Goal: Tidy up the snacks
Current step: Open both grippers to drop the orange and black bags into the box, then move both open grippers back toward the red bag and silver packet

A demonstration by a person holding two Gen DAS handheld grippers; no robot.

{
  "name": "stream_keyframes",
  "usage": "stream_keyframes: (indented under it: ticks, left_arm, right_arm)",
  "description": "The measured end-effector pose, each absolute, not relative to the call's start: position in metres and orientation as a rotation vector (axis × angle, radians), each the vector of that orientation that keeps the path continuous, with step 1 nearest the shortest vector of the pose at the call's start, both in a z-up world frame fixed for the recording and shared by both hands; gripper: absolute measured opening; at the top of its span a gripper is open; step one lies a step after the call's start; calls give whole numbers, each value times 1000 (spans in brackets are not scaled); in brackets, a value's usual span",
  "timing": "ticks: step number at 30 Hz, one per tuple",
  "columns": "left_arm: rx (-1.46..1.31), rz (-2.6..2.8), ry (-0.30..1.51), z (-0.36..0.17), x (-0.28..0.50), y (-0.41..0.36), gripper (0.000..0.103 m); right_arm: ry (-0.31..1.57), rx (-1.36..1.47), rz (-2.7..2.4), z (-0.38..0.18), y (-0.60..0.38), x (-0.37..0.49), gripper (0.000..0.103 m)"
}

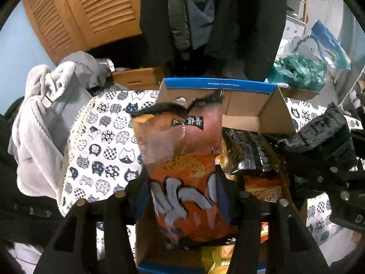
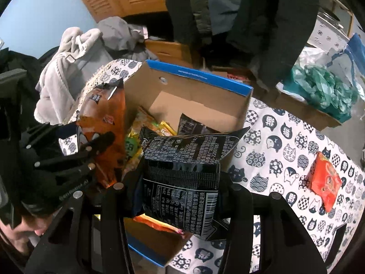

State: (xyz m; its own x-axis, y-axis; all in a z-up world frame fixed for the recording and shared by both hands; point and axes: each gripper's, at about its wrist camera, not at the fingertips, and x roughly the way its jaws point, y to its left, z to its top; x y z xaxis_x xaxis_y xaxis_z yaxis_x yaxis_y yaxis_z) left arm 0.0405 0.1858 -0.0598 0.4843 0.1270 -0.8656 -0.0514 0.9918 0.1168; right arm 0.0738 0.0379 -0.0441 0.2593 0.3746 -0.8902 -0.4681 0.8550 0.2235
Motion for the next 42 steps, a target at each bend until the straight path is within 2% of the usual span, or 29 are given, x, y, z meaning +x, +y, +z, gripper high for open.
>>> stream_keyframes:
  ticks: [3,5,8,10,11,22,42]
  left_arm:
    - [134,137,1027,-54,37,183,73]
    - [155,143,1016,-51,35,182,76]
    - [138,133,1012,-46,33,183,78]
    - [131,131,1007,-43,33,184,78]
    - [130,134,1005,-42,33,183,78]
    - [142,69,1020,-43,33,158,79]
    - [224,-137,1043,-45,24,42,81]
  right_arm:
    - [1179,-94,570,-46,41,76,51]
    - [1180,-96,570,-47,42,78,51]
    - [1178,-82,578,-47,41,79,61]
    - [1168,-75,578,-44,39,80,72]
    - [1157,-74,573,-41,37,79,74]
    - [1113,-79,522,-25,-2,71,78]
    - [1201,-114,368,-71,-136,28,78]
